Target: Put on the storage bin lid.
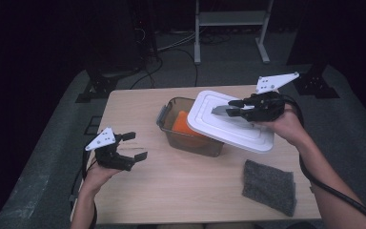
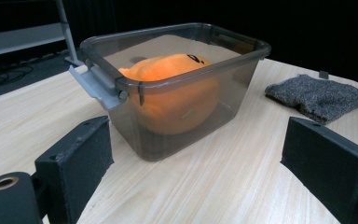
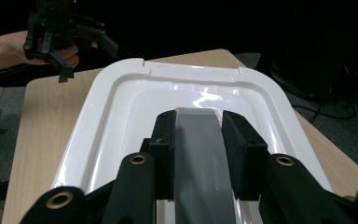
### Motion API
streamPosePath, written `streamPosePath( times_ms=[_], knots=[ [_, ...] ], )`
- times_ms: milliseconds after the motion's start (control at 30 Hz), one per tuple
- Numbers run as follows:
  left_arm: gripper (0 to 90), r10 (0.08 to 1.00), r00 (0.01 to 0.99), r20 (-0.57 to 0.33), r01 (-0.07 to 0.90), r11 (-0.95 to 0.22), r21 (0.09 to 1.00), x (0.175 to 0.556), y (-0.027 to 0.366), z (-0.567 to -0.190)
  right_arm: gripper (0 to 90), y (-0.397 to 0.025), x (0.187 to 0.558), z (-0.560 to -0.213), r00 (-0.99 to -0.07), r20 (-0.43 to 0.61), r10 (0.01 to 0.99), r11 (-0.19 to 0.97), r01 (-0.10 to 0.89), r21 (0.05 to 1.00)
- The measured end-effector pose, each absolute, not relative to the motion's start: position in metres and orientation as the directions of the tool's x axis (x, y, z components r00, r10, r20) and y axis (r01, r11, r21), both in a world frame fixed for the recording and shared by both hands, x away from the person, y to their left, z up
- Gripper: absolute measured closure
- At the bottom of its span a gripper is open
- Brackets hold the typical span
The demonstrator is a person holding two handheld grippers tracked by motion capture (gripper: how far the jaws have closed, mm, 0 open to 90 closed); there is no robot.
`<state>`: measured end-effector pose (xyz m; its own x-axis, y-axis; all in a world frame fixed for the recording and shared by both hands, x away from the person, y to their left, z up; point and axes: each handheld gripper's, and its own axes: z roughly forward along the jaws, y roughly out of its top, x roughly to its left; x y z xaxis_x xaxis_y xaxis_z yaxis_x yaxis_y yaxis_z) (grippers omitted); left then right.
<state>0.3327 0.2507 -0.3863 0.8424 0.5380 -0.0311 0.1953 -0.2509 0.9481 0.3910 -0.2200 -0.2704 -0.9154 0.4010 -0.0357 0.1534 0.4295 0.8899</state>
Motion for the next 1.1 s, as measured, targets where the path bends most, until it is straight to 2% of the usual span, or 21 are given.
streamPosePath(
  times_ms=[1100],
  knots=[
    [7.8, 0.53, 0.848, -0.026, 0.181, -0.243, 0.953, 0.332, 0.251, -0.384, 65.6, -0.154, 0.449, -0.289, -0.942, -0.025, 0.334, 0.484, 0.149, 0.862]
  ],
)
